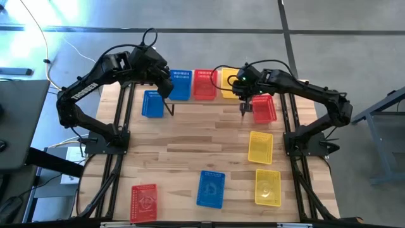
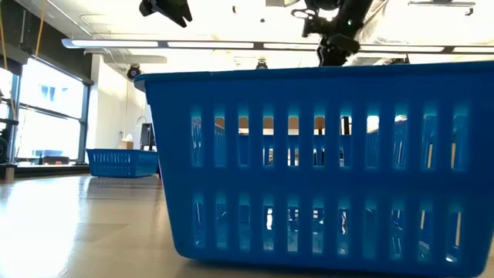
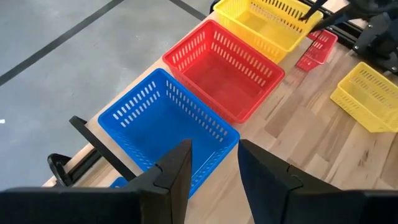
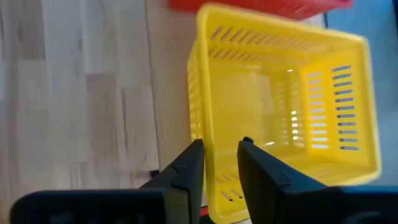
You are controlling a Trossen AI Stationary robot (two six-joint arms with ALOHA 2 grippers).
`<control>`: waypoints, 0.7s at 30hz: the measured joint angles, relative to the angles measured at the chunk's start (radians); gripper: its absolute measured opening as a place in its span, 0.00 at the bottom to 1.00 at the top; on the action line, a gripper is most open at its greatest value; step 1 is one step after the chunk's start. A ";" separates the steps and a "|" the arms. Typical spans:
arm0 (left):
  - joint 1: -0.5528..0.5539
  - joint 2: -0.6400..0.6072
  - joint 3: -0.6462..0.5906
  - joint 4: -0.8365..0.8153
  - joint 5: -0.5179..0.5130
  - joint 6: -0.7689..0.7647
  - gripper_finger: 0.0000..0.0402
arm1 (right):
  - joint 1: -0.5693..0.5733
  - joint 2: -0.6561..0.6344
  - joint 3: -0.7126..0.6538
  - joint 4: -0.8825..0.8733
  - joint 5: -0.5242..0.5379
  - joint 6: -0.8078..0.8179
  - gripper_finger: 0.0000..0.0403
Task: Stack baskets on shelf by color
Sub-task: Put the top left yellow bin on the shelf, then stack the bottom blue bin on top of the blue bin on the shelf
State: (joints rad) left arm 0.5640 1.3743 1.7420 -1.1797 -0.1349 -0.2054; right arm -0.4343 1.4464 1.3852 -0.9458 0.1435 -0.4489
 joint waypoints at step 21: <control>-0.041 0.000 -0.027 -0.116 0.093 0.060 0.30 | 0.283 0.000 0.185 -0.293 -0.053 0.577 0.23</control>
State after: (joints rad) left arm 0.5233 1.3743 1.7145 -1.2961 -0.0422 -0.1455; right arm -0.1515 1.4460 1.5699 -1.2385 0.0909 0.1282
